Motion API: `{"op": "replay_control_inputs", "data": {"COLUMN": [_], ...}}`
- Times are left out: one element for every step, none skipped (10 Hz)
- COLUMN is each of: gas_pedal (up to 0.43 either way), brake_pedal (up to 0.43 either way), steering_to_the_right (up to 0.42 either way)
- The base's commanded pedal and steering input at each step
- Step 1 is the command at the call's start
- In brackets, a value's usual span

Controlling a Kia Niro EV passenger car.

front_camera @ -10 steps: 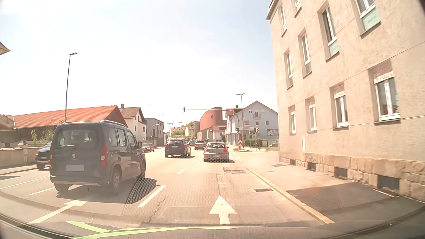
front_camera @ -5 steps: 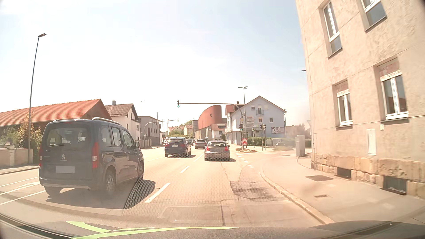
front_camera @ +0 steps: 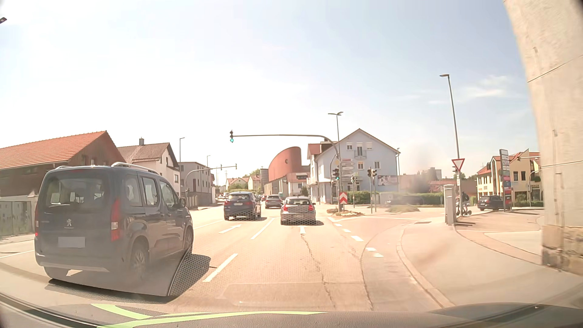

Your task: Follow the waypoints while adhering to traffic rules and regulations

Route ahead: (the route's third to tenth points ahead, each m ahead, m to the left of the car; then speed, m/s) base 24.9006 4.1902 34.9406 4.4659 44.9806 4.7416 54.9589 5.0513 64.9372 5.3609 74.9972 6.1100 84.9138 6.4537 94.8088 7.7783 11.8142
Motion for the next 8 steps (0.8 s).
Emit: {"op": "replay_control_inputs", "data": {"gas_pedal": [0.087,0.087,0.087,0.087,0.087,0.087,0.087,0.087], "brake_pedal": [0.000,0.000,0.000,0.000,0.000,0.000,0.000,0.000], "steering_to_the_right": [0.009,0.008,0.008,0.007,0.007,0.007,0.006,0.005]}}
